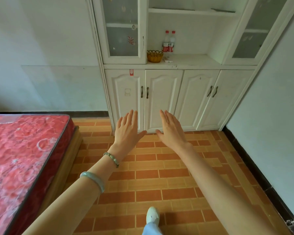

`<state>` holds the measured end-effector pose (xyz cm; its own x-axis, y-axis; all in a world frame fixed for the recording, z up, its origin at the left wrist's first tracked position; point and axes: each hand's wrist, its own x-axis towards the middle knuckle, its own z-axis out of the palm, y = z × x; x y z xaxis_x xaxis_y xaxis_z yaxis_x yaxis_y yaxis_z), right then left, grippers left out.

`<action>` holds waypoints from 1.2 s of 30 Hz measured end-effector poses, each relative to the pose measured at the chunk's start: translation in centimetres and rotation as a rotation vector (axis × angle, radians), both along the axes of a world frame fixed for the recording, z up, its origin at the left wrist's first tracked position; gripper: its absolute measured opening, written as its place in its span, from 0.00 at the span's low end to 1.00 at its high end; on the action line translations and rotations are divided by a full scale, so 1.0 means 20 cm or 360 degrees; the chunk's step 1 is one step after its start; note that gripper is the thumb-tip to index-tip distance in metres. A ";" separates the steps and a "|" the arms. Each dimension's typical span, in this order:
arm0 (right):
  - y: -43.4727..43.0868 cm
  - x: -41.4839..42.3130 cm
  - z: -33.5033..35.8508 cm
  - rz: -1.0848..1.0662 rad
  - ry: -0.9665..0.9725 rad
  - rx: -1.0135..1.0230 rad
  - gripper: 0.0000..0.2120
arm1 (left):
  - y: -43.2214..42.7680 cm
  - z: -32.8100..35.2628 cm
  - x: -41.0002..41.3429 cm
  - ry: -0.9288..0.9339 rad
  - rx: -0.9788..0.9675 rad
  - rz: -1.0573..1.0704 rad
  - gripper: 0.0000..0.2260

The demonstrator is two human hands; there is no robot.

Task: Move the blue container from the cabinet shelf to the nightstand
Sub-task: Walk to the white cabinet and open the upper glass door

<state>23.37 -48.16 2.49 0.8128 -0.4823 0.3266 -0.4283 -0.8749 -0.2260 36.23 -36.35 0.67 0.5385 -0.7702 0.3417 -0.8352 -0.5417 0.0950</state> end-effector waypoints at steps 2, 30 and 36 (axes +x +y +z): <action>-0.14 0.11 0.00 0.0006 -0.0018 0.0007 0.35 | -0.15 0.00 0.10 -0.0007 0.0002 0.0016 0.37; -1.85 1.40 0.11 0.0041 0.0012 -0.0080 0.33 | -1.85 0.10 1.41 0.0021 -0.0165 0.0056 0.37; -2.20 1.82 0.17 0.0043 0.0009 -0.0078 0.32 | -2.21 0.14 1.82 0.0042 -0.0172 0.0094 0.37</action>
